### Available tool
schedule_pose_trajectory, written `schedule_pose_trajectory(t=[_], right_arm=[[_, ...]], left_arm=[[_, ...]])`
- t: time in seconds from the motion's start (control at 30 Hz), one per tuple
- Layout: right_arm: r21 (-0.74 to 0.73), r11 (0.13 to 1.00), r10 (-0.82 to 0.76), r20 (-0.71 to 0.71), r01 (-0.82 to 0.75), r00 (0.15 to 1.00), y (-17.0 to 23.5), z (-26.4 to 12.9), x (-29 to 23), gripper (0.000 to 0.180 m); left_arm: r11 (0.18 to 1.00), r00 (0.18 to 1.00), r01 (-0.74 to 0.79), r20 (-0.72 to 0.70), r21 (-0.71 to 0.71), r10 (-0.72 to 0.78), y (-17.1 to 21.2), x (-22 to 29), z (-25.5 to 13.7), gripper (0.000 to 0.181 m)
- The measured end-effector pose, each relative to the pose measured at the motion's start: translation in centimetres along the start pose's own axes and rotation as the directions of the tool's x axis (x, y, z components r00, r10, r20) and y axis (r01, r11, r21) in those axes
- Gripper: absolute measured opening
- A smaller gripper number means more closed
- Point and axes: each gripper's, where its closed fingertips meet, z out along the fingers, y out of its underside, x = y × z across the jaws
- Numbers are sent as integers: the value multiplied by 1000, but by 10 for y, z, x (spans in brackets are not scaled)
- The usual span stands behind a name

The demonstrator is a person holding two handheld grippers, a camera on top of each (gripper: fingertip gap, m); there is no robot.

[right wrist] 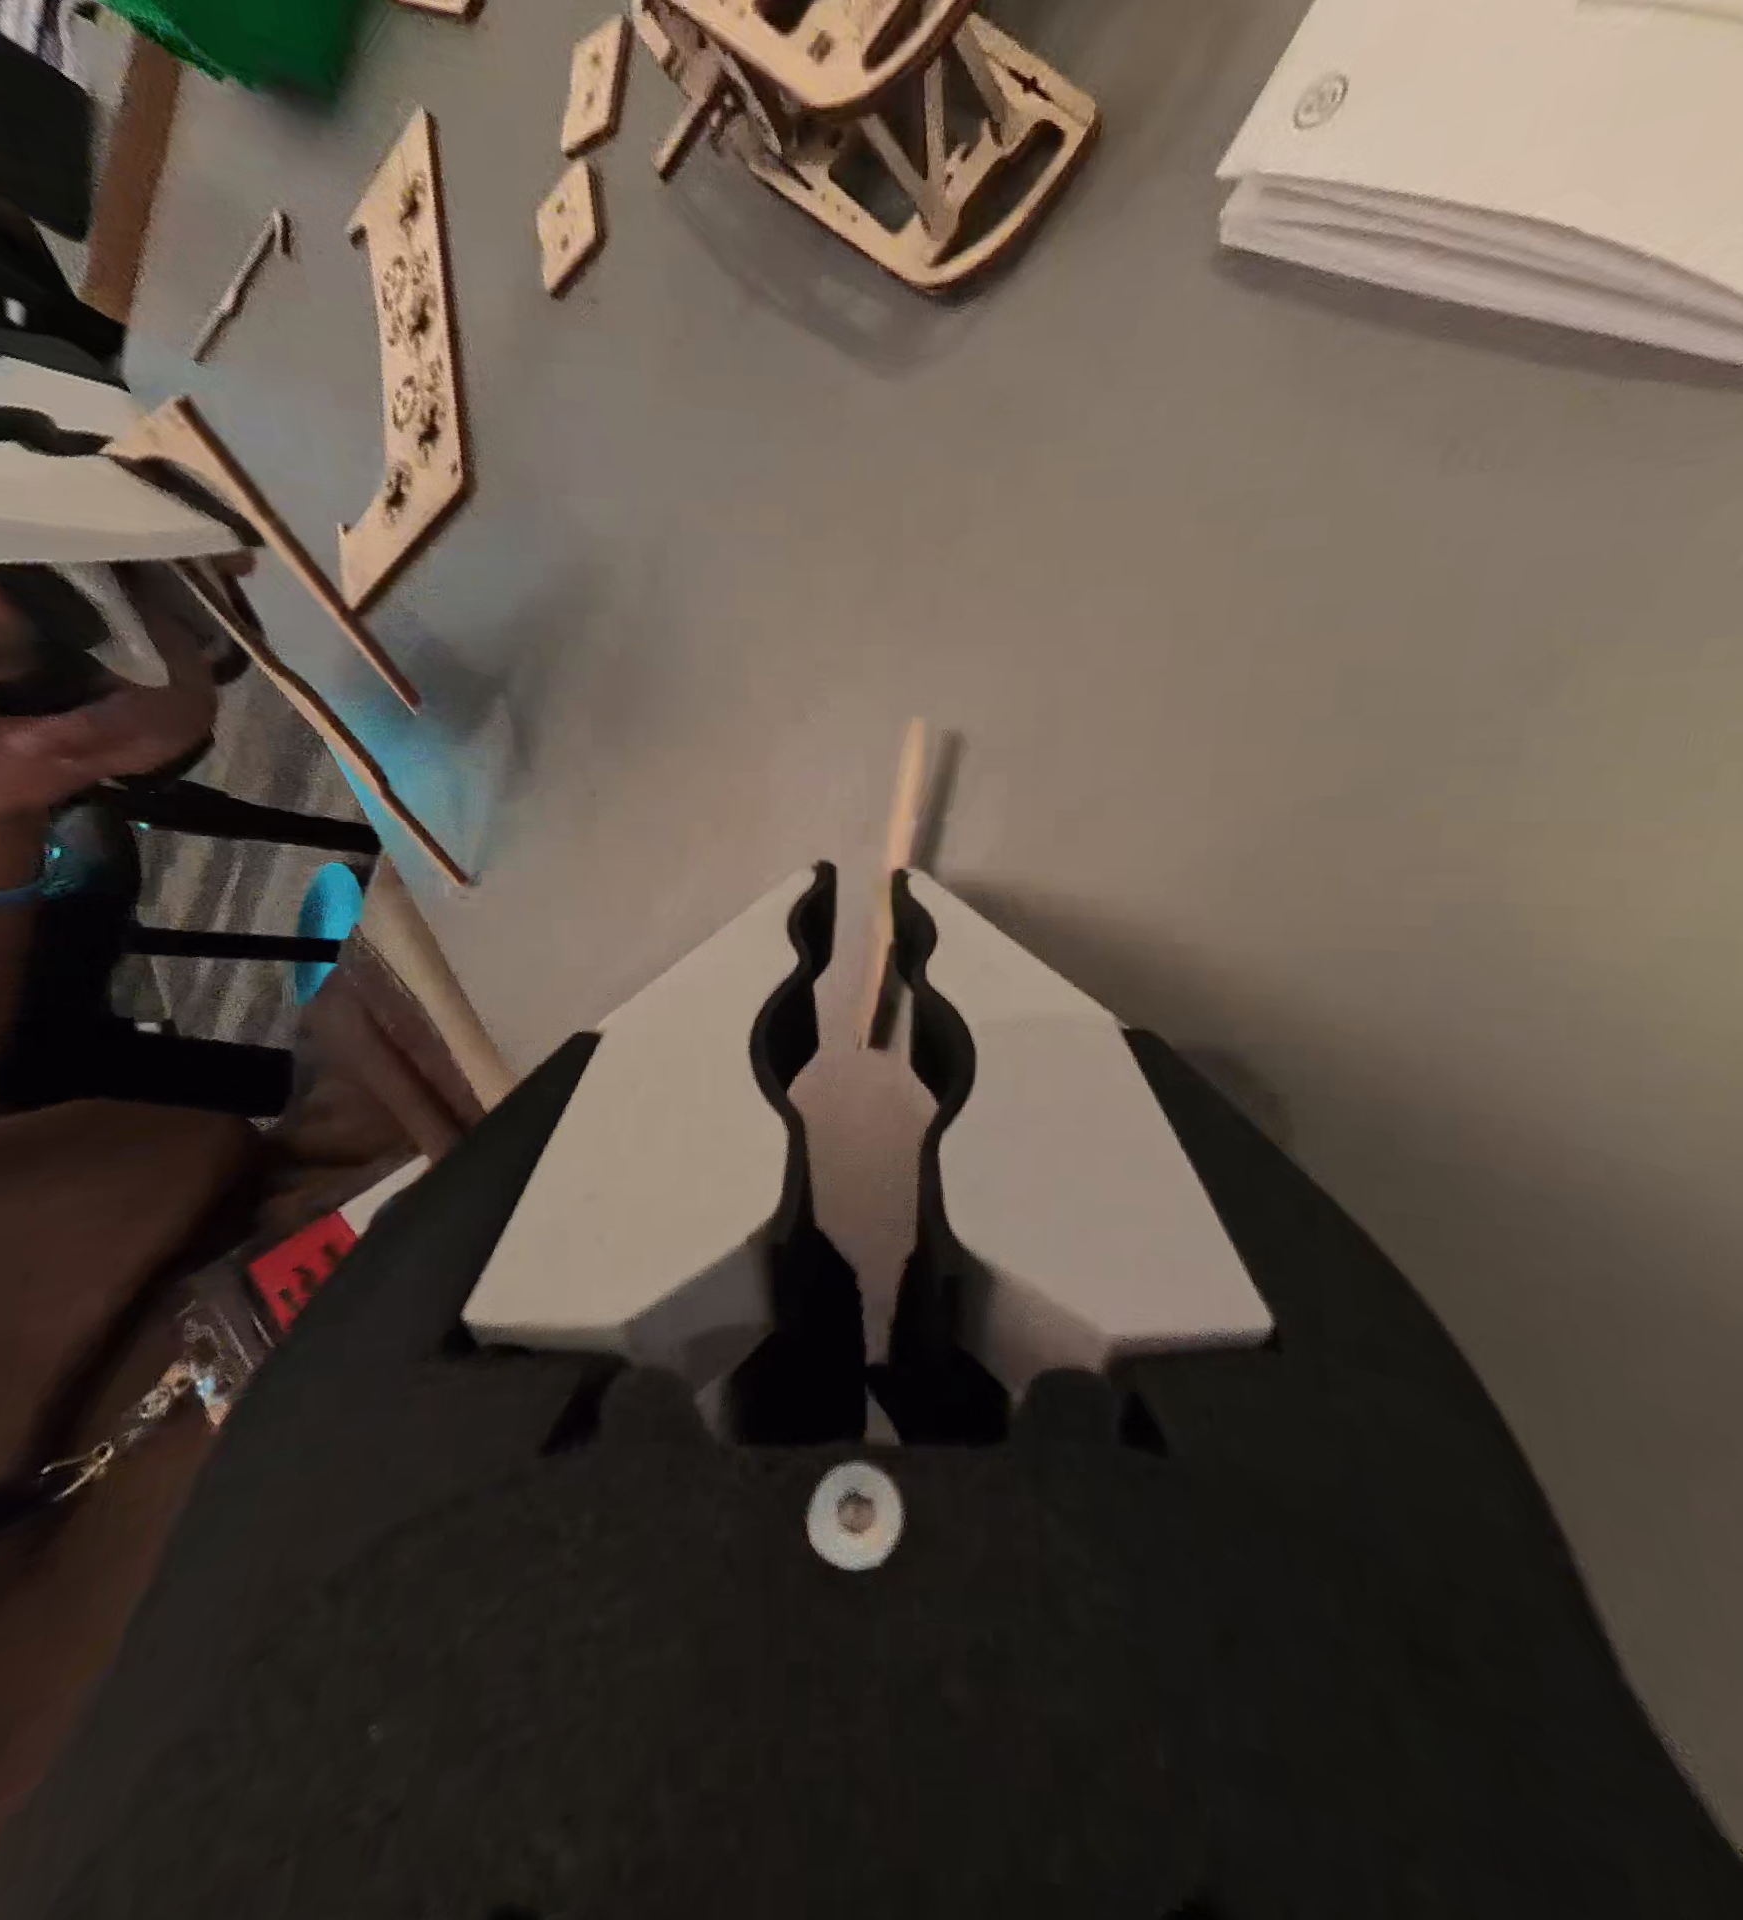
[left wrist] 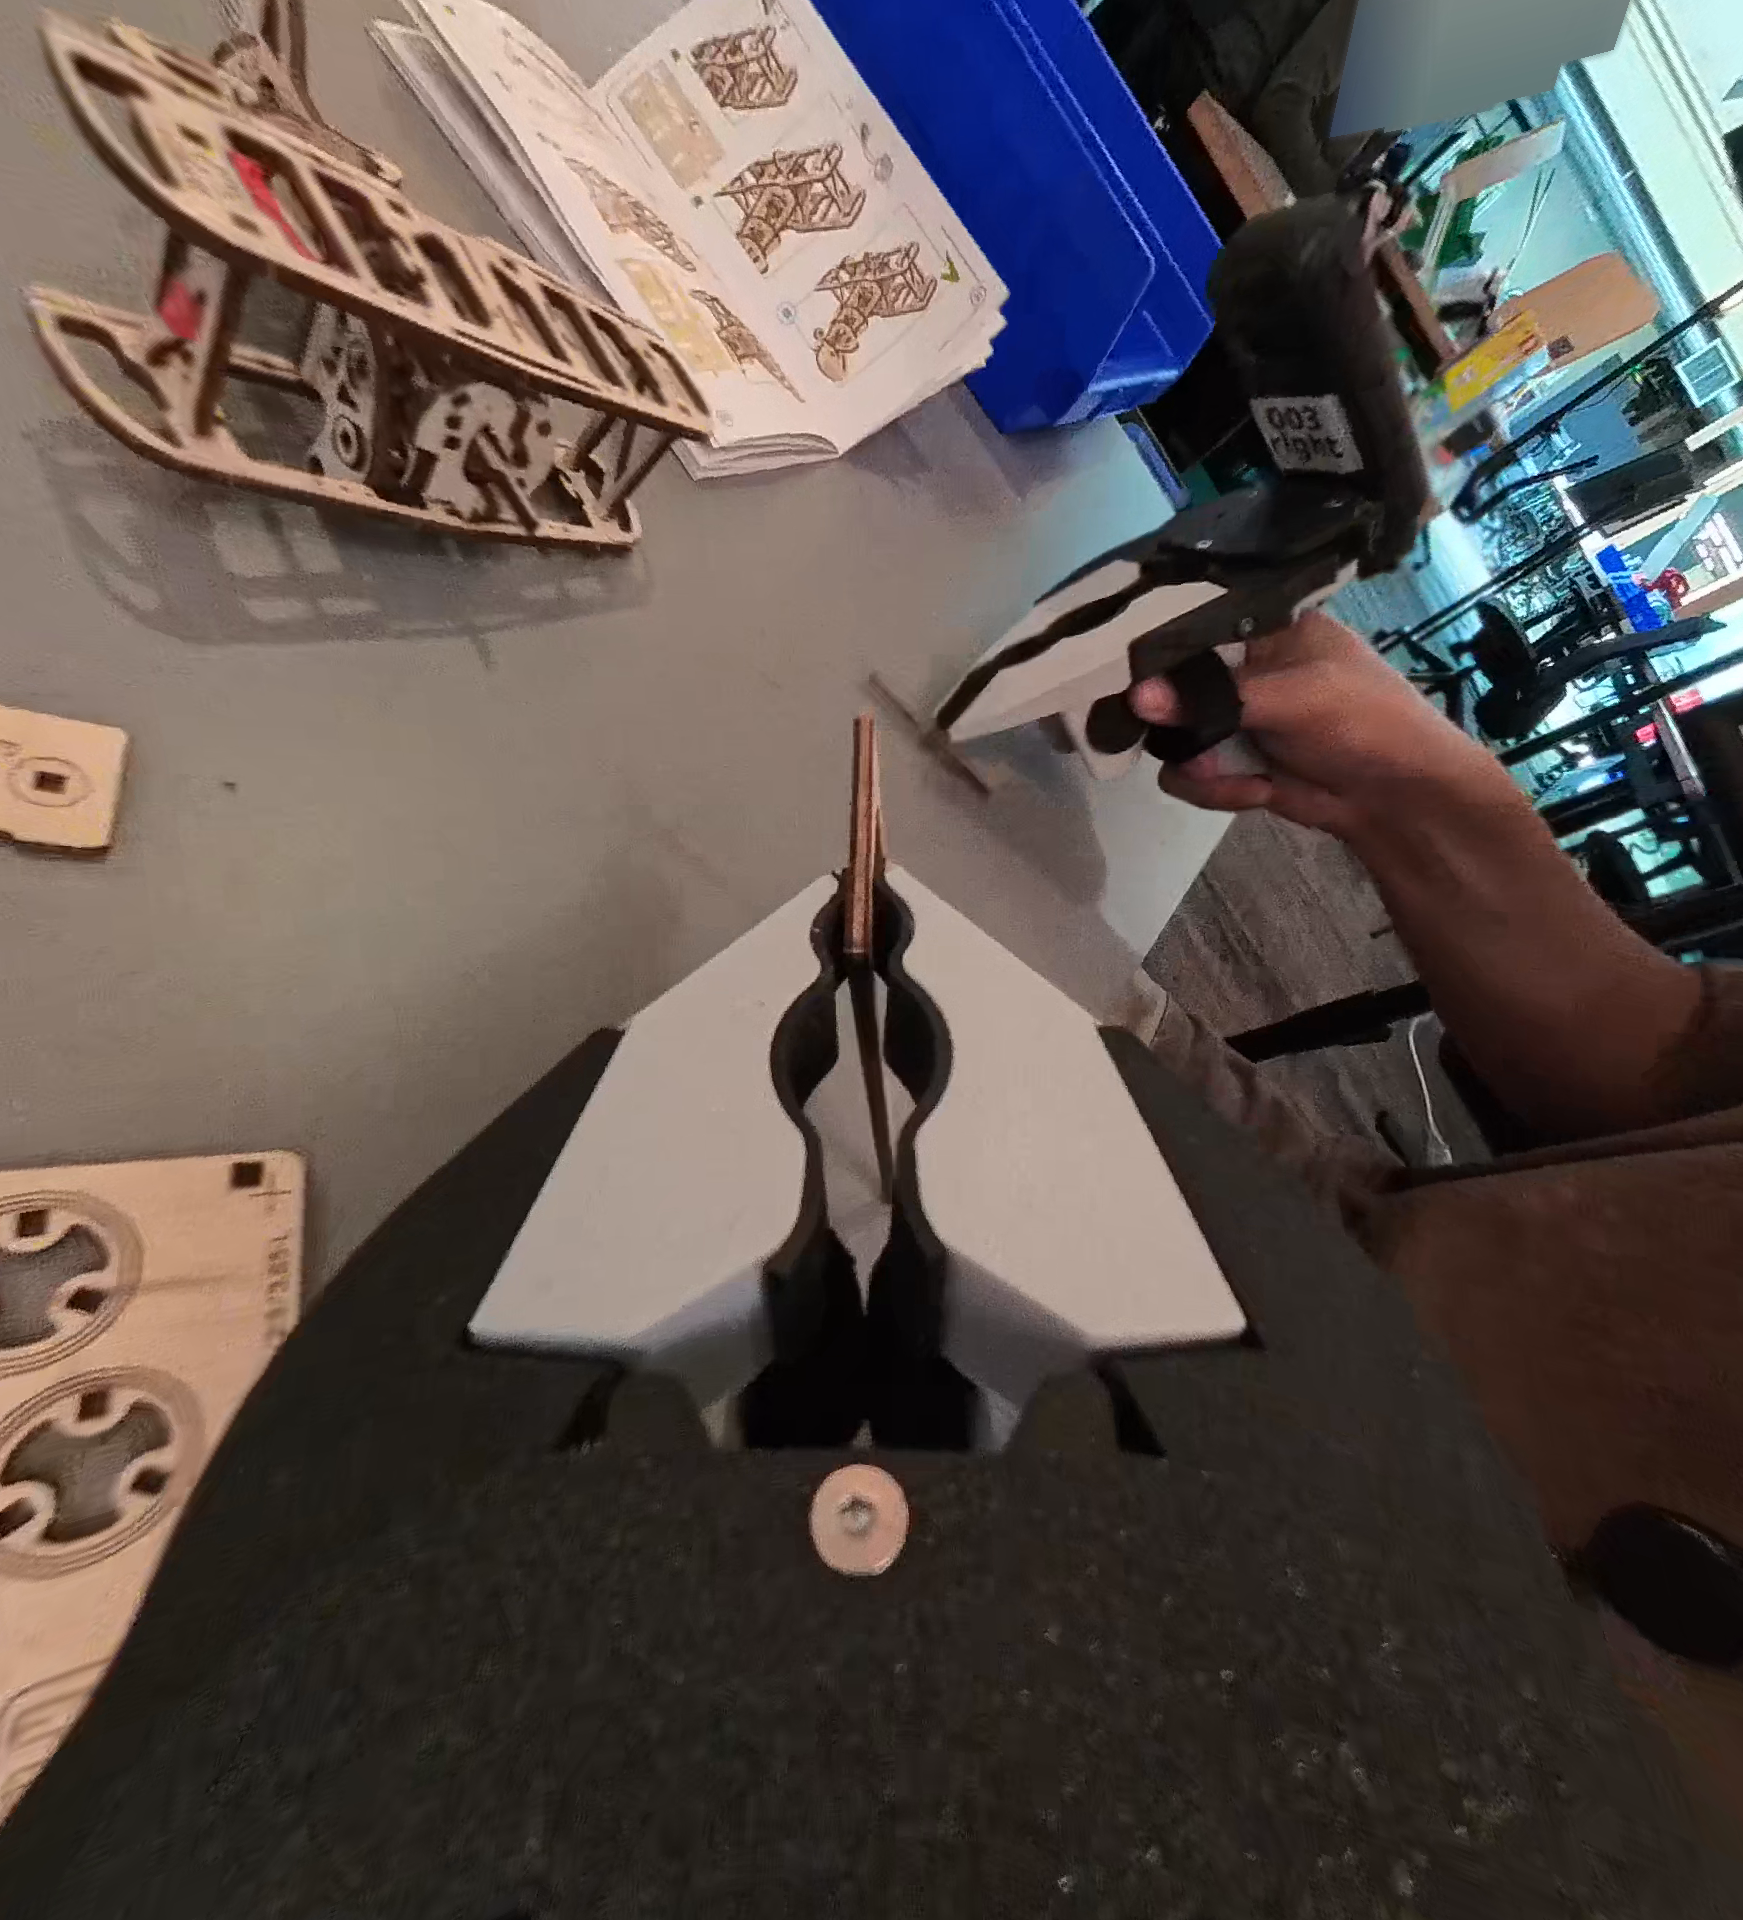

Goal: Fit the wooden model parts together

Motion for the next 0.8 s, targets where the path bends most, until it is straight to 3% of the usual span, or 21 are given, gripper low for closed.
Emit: schedule_pose_trajectory(t=[0.1,0.23,0.3,0.4,0.5,0.57,0.63,0.7,0.8], right_arm=[[19,1000,-4,12,4,1000,-3,3,3,17],[66,995,-73,-35,76,997,-4,-14,11,20],[103,977,-181,-85,189,980,-6,-28,8,22],[41,906,-407,-188,421,894,5,-35,6,21],[-18,852,-508,-266,523,819,11,-24,13,16],[-49,850,-522,-217,525,825,16,-12,11,19],[-47,852,-519,-195,521,832,15,-5,9,18],[-48,863,-501,-216,503,838,11,-3,13,2],[6,937,-347,-83,348,934,8,-3,-1,1]], left_arm=[[1000,1000,-5,-31,-8,5,-4,-9,-22,0],[1000,997,-6,79,6,5,-8,-48,-75,0],[999,987,20,156,39,-26,-12,-73,-106,0],[992,973,113,194,59,-122,-6,-105,-141,0],[979,943,190,266,73,-203,3,-145,-161,0],[982,922,180,337,63,-191,8,-165,-169,0],[986,894,149,417,71,-165,7,-180,-175,16],[991,872,95,472,99,-131,-2,-183,-179,29],[995,780,-38,625,97,-31,-17,-189,-194,38]])
